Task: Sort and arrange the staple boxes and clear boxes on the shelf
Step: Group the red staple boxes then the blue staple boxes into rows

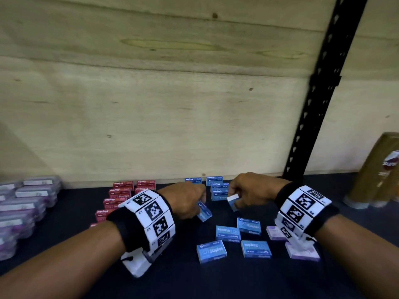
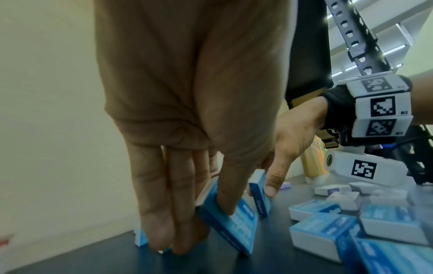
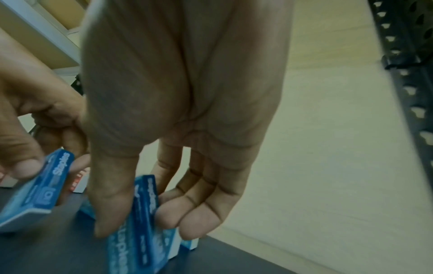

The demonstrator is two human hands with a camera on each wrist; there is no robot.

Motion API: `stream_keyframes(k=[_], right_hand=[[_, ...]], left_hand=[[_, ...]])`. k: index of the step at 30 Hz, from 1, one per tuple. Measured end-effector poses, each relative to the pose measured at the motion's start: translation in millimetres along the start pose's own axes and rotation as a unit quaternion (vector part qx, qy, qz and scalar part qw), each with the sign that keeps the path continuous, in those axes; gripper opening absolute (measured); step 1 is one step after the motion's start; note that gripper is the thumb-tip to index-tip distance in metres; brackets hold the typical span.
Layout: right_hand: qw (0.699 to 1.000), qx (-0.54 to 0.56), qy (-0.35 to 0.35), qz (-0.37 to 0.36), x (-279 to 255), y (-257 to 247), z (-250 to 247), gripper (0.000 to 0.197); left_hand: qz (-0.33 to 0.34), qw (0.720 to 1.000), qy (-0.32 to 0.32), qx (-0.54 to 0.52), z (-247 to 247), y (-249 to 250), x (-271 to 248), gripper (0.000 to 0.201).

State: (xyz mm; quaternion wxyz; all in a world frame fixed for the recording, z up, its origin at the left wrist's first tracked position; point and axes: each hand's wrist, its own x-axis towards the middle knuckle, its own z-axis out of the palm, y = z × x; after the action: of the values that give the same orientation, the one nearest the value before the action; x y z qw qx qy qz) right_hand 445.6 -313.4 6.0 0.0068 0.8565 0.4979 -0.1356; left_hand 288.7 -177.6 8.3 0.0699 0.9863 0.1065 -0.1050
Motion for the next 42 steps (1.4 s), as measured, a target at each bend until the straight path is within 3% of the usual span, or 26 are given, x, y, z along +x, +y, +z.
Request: stream_keyframes(k=[2, 7, 10, 14, 22, 42], right_hand=[[1.0, 0.007, 0.001, -0.016, 4.0, -4.4, 4.2, 0.019], [1.0, 0.013, -0.015, -0.024, 9.6, -10.8, 7.1, 0.031], [0.999, 0.004, -0.028, -0.018, 10.4, -11.2, 8.3, 0.022], [1.0, -0.001, -0.019, -0.017, 9.2, -9.1, 10.5, 0.025], [0.999, 0.004, -0.03, 0.012, 9.1, 6.5, 8.1, 0.022], [0.997, -0.047, 0.004, -0.053, 23.4, 4.0, 11.0, 0.023]], left_hand=[[-0.023, 0.998, -0.012, 0.05, 0.2, -2.1, -3.1, 0.034], [-0.059, 0.992, -0.047, 0.1, 6.8, -5.6, -6.2, 0.037], [-0.057, 0.991, -0.04, 0.115, 8.2, -3.3, -3.5, 0.039], [-0.037, 0.989, -0.043, 0.137, 5.9, 0.5, 2.1, 0.036], [-0.017, 0.991, -0.052, 0.119, 1.8, -5.3, 14.2, 0.032], [-0.014, 0.991, -0.006, 0.132, 13.5, -6.7, 29.9, 0.04]])
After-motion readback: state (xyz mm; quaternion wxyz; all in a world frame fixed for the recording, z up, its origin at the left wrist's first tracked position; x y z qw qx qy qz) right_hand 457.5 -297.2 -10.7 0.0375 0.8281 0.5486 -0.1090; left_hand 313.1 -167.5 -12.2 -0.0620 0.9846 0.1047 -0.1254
